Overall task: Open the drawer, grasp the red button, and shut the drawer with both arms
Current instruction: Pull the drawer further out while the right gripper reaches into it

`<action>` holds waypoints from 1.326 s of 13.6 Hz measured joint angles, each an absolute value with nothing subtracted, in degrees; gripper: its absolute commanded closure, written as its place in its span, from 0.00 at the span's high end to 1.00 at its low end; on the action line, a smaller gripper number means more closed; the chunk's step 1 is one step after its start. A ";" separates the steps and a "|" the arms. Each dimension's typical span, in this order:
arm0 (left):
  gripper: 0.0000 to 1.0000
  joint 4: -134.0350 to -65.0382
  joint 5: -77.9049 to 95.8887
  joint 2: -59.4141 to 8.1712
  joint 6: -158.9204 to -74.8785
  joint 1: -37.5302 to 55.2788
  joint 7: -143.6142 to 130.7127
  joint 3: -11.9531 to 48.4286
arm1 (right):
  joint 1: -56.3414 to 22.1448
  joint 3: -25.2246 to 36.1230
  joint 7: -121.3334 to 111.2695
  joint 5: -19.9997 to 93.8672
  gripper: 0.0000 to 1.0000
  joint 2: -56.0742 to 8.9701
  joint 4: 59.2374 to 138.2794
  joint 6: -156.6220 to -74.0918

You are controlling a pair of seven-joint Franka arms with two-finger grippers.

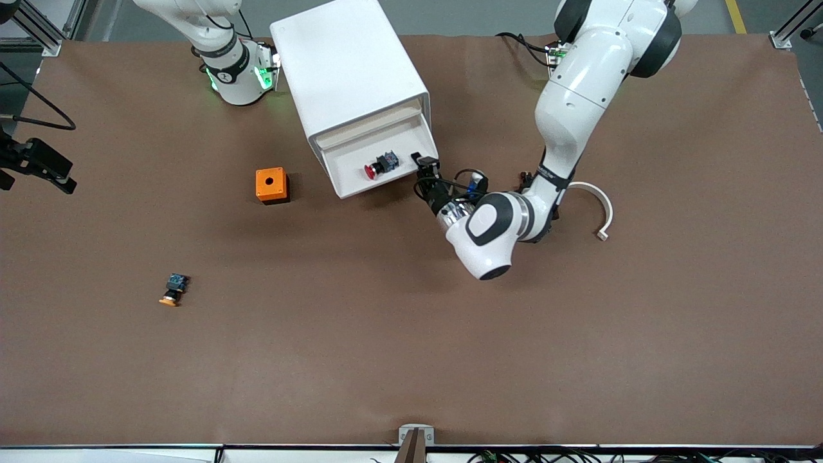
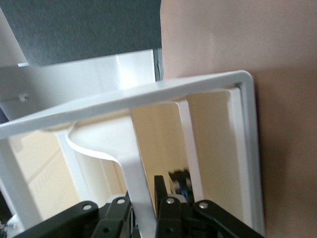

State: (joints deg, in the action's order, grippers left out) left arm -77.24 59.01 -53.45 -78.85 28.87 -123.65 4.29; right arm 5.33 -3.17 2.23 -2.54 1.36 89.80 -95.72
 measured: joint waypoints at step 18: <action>0.99 -73.70 59.66 -52.10 -82.61 20.18 -88.86 3.89 | -11.50 -4.40 46.16 -2.09 1.00 -12.05 90.31 -95.04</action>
